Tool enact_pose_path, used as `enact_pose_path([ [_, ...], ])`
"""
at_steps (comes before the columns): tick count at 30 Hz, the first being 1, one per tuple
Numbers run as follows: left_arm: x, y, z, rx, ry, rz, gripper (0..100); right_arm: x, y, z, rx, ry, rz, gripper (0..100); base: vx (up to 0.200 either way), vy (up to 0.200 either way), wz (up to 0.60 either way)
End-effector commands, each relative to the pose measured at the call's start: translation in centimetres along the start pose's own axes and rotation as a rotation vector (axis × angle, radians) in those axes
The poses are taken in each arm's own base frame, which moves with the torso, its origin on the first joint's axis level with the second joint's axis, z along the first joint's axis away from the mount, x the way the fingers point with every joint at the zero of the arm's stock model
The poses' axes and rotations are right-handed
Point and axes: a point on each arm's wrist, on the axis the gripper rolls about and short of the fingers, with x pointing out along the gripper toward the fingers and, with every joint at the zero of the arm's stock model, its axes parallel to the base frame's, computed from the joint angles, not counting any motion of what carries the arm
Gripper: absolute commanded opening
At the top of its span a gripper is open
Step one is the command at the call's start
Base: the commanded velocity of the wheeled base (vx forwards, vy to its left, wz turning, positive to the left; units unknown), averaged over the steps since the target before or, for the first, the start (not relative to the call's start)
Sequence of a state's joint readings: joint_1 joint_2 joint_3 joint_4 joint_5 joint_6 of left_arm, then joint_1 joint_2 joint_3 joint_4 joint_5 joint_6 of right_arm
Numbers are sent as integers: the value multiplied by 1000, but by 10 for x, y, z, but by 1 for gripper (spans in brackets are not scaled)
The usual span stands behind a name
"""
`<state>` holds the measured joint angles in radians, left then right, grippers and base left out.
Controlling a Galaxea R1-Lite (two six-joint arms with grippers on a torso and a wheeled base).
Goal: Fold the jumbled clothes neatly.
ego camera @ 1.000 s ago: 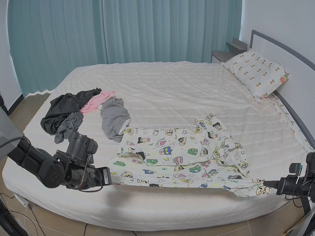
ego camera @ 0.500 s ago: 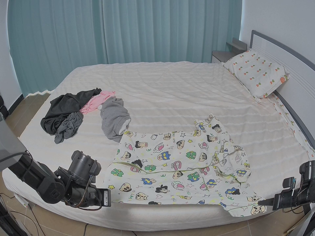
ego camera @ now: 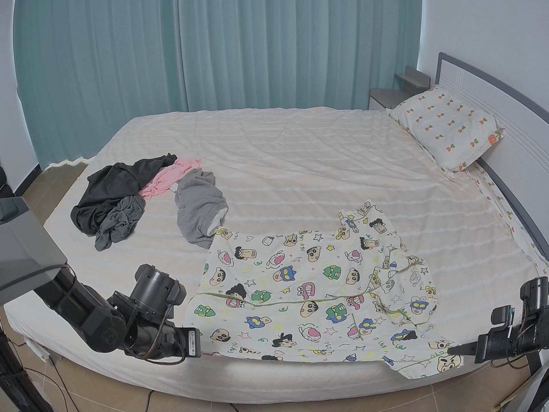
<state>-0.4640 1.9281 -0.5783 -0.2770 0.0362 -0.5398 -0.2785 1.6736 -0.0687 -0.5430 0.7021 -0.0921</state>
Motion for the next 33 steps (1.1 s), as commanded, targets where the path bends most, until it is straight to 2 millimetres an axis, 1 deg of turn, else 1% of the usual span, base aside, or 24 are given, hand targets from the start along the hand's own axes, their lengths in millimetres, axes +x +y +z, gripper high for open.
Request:
enact_pose_path([
  [1, 4, -13, 25, -107, -68, -37, 0, 2, -3, 21, -6, -54, 41, 0, 0, 0, 0],
  [4, 11, -15, 32, -128, -77, -34, 0, 3, -4, 32, -1, -77, 49, 0, 0, 0, 0],
  [5, 16, -14, 36, -138, -78, -27, 0, 6, -6, 41, 8, -86, 51, 0, 0, 0, 0],
  [6, 17, -14, 36, -139, -77, -25, 0, 6, -7, 41, 10, -86, 51, 0, 0, 0, 0],
  [7, 24, -12, 39, -147, -74, -13, 0, 10, -8, 48, 9, -87, 58, 0, 0, 0, 0],
  [9, 30, -10, 44, -160, -75, -3, 0, 13, -9, 54, 9, -89, 55, 0, 0, 0, 0],
  [12, 40, -5, 49, -178, -71, 12, 0, 21, -12, 59, 12, -74, 59, 0, 0, 0, 0],
  [14, 40, -5, 50, -179, -71, 13, 0, 21, -12, 59, 11, -73, 60, 0, 0, 0, 0],
  [15, 45, 0, 55, -198, -76, 22, 0, 27, -16, 66, 10, -71, 61, 0, 0, 0, 0],
  [16, 46, 2, 57, -206, -81, 24, 0, 30, -18, 68, 10, -69, 62, 0, 0, 0, 0],
  [20, 49, 7, 64, -224, -101, 24, 0, 36, -23, 76, 8, -69, 61, 0, 0, 0, 0],
  [21, 52, 7, 66, -228, -106, 24, 0, 39, -26, 81, 4, -76, 59, 0, 0, 0, 0],
  [23, 53, 7, 67, -229, -112, 21, 0, 40, -27, 84, 3, -77, 58, 0, 0, 0, 0],
  [24, 58, 7, 71, -230, -121, 17, 0, 44, -31, 88, 6, -76, 52, 0, 0, 0, 0],
  [27, 64, 5, 76, -230, -129, 12, 0, 51, -36, 91, 21, -70, 24, 0, 0, 0, 0],
  [33, 87, 0, 84, -226, -126, 13, 0, 63, -42, 101, 20, -64, 23, 0, 0, 0, 0],
])
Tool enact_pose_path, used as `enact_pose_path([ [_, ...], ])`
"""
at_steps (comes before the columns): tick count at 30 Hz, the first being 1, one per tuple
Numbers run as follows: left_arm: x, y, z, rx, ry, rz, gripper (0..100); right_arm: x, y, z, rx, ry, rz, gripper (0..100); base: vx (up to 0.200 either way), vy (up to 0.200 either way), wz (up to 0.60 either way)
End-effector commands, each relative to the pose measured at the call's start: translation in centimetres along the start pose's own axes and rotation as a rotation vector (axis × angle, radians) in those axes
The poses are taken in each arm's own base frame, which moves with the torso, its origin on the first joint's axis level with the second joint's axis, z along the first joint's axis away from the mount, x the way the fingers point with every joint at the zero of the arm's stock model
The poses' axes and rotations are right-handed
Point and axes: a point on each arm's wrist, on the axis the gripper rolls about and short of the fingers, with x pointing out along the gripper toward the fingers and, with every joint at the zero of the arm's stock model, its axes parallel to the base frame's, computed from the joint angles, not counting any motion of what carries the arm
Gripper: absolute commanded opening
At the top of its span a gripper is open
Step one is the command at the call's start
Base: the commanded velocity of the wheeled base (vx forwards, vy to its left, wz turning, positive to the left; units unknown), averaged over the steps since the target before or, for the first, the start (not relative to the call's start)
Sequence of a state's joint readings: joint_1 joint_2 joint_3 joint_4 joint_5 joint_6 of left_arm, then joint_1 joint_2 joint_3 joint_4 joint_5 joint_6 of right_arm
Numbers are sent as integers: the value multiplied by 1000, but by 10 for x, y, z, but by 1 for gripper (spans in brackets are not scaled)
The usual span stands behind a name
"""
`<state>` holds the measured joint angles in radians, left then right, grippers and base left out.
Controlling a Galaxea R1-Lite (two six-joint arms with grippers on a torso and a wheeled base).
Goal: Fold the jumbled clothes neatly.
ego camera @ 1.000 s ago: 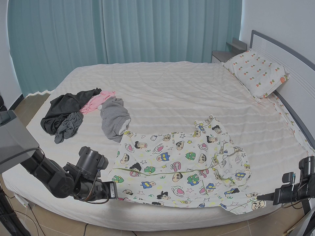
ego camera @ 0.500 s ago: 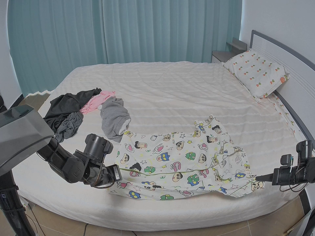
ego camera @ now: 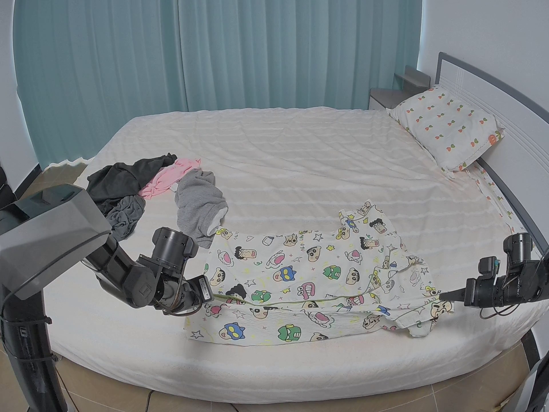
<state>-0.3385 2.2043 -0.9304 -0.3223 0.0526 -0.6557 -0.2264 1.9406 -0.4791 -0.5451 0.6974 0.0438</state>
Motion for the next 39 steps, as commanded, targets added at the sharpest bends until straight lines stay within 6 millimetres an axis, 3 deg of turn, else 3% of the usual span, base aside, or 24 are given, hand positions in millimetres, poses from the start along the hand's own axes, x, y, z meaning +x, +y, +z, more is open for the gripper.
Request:
enact_pose_path([
  [1, 24, -3, 1, 2, 11, 8, 0, 15, -9, 5, 7, 19, 3, 0, 0, 0, 0],
  [13, 50, -7, 10, -8, -5, 6, 0, 34, -21, 19, -2, 16, 1, 0, 0, 0, 0],
  [27, 61, -6, 16, -18, -15, 7, 0, 54, -33, 25, -2, 26, -31, 0, 0, 0, 0],
  [28, 63, -5, 16, -18, -14, 8, 100, 56, -35, 25, -3, 29, -33, 100, 0, 0, 0],
  [34, 65, -3, 18, -25, -35, 32, 100, 57, -40, 25, 8, 28, -42, 100, 0, 0, 0],
  [39, 62, 5, 31, -86, -73, 50, 100, 43, -50, 29, 57, -17, -80, 100, 0, 0, 0],
])
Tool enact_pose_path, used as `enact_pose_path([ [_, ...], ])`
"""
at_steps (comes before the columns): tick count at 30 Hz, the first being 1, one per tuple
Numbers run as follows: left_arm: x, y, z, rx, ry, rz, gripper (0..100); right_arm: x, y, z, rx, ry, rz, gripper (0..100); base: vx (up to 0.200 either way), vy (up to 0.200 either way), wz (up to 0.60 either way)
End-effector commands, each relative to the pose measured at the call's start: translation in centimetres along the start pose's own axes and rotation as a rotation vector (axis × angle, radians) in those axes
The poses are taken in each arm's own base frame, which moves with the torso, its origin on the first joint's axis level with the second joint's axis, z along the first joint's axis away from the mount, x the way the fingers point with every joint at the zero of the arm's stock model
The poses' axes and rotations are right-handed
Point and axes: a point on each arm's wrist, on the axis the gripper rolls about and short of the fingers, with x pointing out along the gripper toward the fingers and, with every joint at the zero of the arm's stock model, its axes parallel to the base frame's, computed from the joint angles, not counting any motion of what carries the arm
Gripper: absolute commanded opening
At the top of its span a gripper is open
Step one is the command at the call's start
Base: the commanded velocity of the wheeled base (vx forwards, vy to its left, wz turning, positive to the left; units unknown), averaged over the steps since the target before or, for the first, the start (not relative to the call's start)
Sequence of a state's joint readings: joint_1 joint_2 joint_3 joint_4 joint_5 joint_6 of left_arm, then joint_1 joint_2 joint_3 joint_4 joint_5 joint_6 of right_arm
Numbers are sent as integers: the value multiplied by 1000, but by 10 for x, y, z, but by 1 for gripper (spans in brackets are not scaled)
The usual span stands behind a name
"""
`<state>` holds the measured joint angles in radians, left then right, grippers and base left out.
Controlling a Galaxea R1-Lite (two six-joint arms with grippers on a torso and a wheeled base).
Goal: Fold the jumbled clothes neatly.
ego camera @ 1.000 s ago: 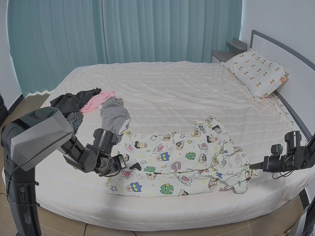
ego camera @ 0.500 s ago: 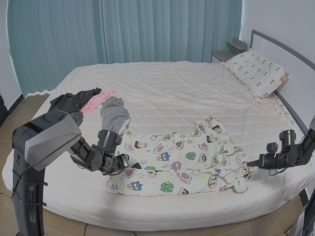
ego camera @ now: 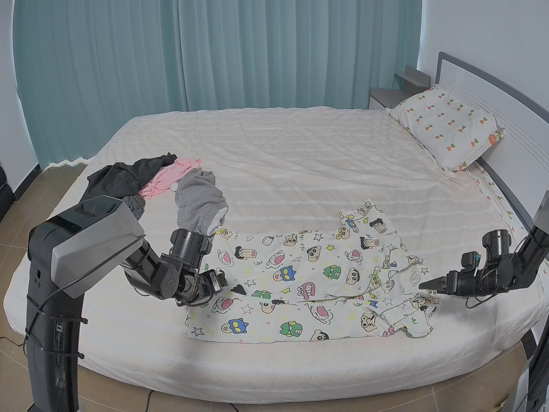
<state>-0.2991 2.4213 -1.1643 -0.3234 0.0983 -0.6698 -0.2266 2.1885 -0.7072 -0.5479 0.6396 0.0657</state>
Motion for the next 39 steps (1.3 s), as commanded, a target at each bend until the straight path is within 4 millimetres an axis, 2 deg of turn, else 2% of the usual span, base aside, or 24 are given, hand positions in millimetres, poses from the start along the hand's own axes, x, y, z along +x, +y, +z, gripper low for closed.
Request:
enact_pose_path([
  [1, -5, 6, 12, -64, -26, 2, 100, -13, -8, 4, 32, -44, -27, 100, 0, 0, 0],
  [3, -18, 9, 25, -120, -51, -18, 100, -24, -7, 8, 54, -78, -35, 100, 0, 0, 0],
  [5, -20, 10, 28, -127, -55, -23, 100, -27, -6, 8, 60, -85, -36, 100, 0, 0, 0],
  [6, -39, 19, 42, -173, -60, -70, 100, -42, 11, 8, 123, -113, -20, 100, 0, 0, 0],
  [8, -55, 26, 50, -200, -51, -115, 100, -50, 25, 5, 172, -117, 3, 100, 0, 0, 0],
  [10, -79, 36, 52, -230, -31, -180, 100, -52, 49, -4, 240, -92, 38, 100, 0, 0, 0],
  [12, -104, 46, 50, -247, -39, -258, 100, -53, 65, -12, 307, -76, 72, 100, 0, 0, 0],
  [14, -118, 51, 42, -243, -35, -325, 100, -51, 73, -15, 345, -68, 92, 100, 0, 0, 0],
  [15, -132, 56, 32, -235, -29, -394, 100, -47, 78, -19, 380, -61, 106, 100, 0, 0, 0],
  [16, -132, 56, 32, -235, -29, -394, 100, -47, 78, -19, 380, -61, 106, 100, 0, 0, 0],
  [17, -146, 62, 12, -225, -30, -453, 100, -34, 81, -26, 413, -59, 94, 100, 0, 0, 0],
  [20, -149, 61, -4, -244, -5, -469, 100, -17, 82, -36, 410, -52, 48, 100, 0, 0, 0],
  [21, -150, 58, -12, -300, 28, -478, 100, -2, 83, -47, 392, -62, -2, 100, 0, 0, 0],
  [22, -149, 58, -14, -334, 44, -480, 100, 4, 84, -53, 377, -74, -21, 100, 0, 0, 0],
  [24, -145, 57, -18, -371, 72, -480, 100, 12, 86, -68, 353, -94, -41, 100, 0, 0, 0],
  [26, -131, 59, -23, -379, 93, -460, 100, 18, 87, -79, 344, -114, -44, 100, 0, 0, 0],
  [28, -126, 59, -25, -380, 94, -457, 100, 20, 88, -82, 337, -126, -41, 100, 0, 0, 0],
  [30, -111, 60, -27, -374, 72, -472, 100, 26, 84, -92, 335, -134, -79, 100, 0, 0, 0],
  [32, -107, 63, -32, -376, 72, -472, 100, 28, 81, -96, 339, -131, -103, 100, 0, 0, 0],
  [39, -106, 66, -37, -371, 62, -483, 100, 17, 88, -103, 336, -116, -109, 100, 0, 0, 0],
])
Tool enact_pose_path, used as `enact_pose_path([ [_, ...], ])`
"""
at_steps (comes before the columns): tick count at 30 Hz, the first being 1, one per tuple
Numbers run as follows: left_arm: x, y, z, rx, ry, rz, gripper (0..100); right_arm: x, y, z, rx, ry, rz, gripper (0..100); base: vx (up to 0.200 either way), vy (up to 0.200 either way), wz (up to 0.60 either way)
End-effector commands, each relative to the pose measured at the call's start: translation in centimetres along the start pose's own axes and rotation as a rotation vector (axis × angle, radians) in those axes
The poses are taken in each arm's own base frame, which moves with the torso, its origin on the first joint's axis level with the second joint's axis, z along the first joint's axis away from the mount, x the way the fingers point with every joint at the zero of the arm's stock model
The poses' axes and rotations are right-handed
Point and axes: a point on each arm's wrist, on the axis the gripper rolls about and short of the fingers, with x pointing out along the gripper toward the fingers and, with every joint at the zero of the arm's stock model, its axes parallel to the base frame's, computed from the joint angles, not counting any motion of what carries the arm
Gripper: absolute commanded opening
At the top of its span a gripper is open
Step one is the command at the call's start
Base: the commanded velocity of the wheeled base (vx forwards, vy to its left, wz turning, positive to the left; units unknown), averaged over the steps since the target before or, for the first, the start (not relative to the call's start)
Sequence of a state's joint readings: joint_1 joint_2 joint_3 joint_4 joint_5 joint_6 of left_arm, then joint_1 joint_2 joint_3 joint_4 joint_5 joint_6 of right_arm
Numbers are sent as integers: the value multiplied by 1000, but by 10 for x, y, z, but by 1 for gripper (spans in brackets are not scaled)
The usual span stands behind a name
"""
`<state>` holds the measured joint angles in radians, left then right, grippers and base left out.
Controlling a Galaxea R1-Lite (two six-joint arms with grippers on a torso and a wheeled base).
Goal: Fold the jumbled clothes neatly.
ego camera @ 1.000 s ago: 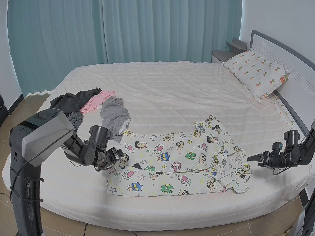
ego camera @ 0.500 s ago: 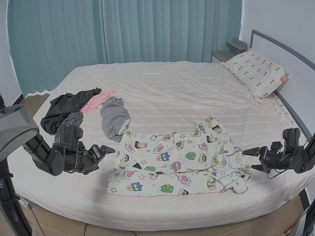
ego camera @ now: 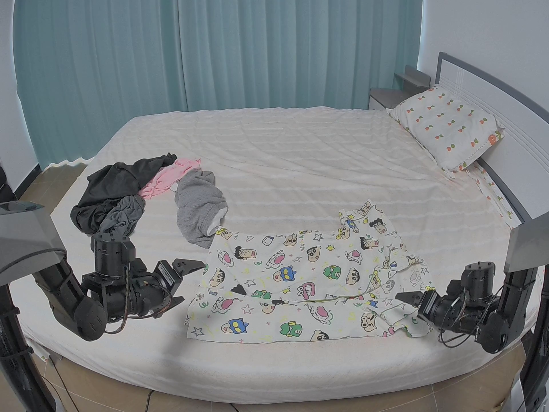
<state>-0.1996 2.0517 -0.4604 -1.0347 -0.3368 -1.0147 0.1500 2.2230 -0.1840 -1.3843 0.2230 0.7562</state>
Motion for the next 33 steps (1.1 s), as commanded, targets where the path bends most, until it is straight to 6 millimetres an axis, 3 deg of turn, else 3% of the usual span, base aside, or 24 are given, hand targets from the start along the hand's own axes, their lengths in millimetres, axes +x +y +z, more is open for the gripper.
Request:
enact_pose_path([
  [1, 6, 15, -9, -23, 38, 51, 100, 0, -6, -16, 1, 62, -41, 100, 0, 0, 0],
  [15, 7, 16, -13, -15, 49, 57, 100, 2, 3, -13, 14, -11, 16, 100, 0, 0, 0],
  [33, 9, 17, -15, -11, 41, 71, 100, 27, -9, -2, 31, -66, 22, 100, 0, 0, 0],
])
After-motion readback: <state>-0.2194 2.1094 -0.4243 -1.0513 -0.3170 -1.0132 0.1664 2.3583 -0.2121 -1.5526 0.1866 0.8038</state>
